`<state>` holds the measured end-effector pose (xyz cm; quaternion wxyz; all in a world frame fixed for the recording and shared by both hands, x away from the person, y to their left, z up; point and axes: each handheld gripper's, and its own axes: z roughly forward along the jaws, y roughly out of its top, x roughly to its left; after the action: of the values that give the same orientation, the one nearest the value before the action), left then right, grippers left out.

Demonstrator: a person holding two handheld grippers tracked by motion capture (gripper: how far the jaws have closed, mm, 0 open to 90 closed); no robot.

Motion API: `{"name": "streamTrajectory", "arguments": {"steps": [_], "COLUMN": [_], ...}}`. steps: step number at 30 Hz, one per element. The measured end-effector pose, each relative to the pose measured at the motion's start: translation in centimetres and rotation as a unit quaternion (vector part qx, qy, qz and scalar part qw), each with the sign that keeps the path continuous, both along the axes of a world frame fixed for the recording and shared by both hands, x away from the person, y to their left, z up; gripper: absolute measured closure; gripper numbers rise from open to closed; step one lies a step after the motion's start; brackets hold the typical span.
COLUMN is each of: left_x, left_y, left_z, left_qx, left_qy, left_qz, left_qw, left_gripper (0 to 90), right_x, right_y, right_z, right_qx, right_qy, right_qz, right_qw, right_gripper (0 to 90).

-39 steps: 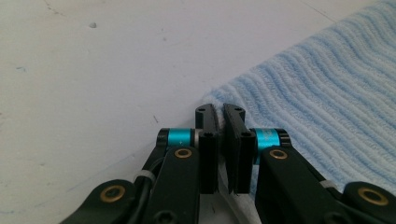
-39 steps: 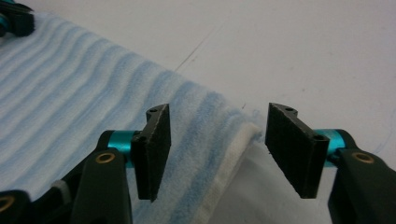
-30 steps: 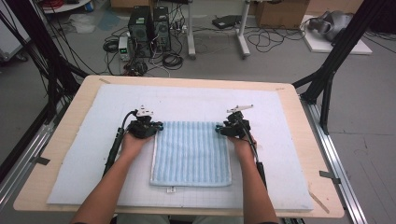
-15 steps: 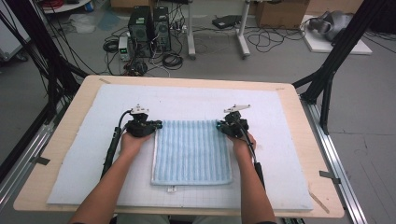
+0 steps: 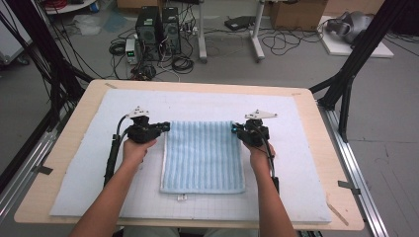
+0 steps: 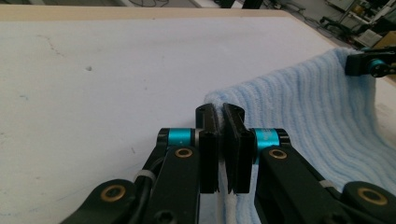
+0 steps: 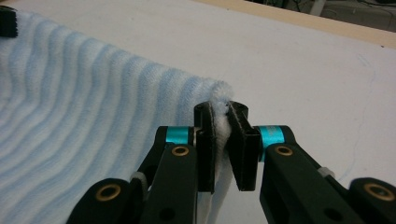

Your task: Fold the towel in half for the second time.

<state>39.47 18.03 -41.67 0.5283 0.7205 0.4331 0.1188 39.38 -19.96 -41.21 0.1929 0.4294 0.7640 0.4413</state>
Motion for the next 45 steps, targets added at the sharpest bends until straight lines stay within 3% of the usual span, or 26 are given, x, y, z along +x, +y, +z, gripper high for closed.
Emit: {"name": "streamTrajectory", "arguments": {"steps": [7, 15, 20, 29, 31, 34, 36, 40, 43, 45], "left_x": [-1.2, -3.1, -4.6, -5.8, -6.2, -7.0, -7.6, -8.8, -9.4, -10.0], "left_y": [0.0, 0.5, 0.5, 0.4, 0.6, 0.7, 0.7, 0.8, 0.8, 0.7], "left_z": [1.1, 1.3, 1.3, 1.9, 1.7, 1.2, 1.2, 1.1, 0.8, 0.5], "left_qx": [-0.002, -0.003, -0.02, -0.008, -0.015, -0.01, 0.01, -0.003, 0.012, 0.009], "left_qy": [-0.005, -0.007, -0.019, -0.034, -0.035, -0.033, -0.036, -0.039, -0.034, -0.036], "left_qz": [-0.024, -0.035, -0.043, -0.06, -0.06, -0.064, -0.069, -0.071, -0.077, -0.078], "left_qw": [0.9997, 0.9994, 0.9987, 0.9976, 0.9975, 0.9973, 0.9969, 0.9967, 0.9964, 0.9963], "left_gripper": [84.5, 84.6, 84.6, 84.5, 84.5, 84.4, 84.1, 84.2, 83.9, 83.8], "right_x": [-1.3, -3.1, -4.0, -6.3, -6.8, -7.4, -7.9, -9.2, -10.1, -10.6], "right_y": [-0.4, -0.6, -0.5, -1.3, -1.4, -1.5, -1.5, -1.6, -1.7, -1.7], "right_z": [0.7, 1.6, 1.9, 1.3, 1.2, 1.2, 1.0, 0.5, 0.1, -0.1], "right_qx": [0.013, 0.019, 0.017, 0.022, 0.022, 0.027, 0.026, 0.019, 0.015, 0.011], "right_qy": [-0.007, -0.021, -0.028, -0.033, -0.032, -0.038, -0.037, -0.039, -0.038, -0.034], "right_qz": [0.017, 0.027, 0.037, 0.043, 0.044, 0.049, 0.052, 0.058, 0.06, 0.061], "right_qw": [0.9997, 0.9992, 0.9988, 0.9983, 0.9982, 0.9977, 0.9976, 0.9974, 0.9974, 0.9975], "right_gripper": [81.9, 81.8, 81.8, 81.6, 81.5, 81.3, 81.0, 80.9, 80.9, 80.8]}}
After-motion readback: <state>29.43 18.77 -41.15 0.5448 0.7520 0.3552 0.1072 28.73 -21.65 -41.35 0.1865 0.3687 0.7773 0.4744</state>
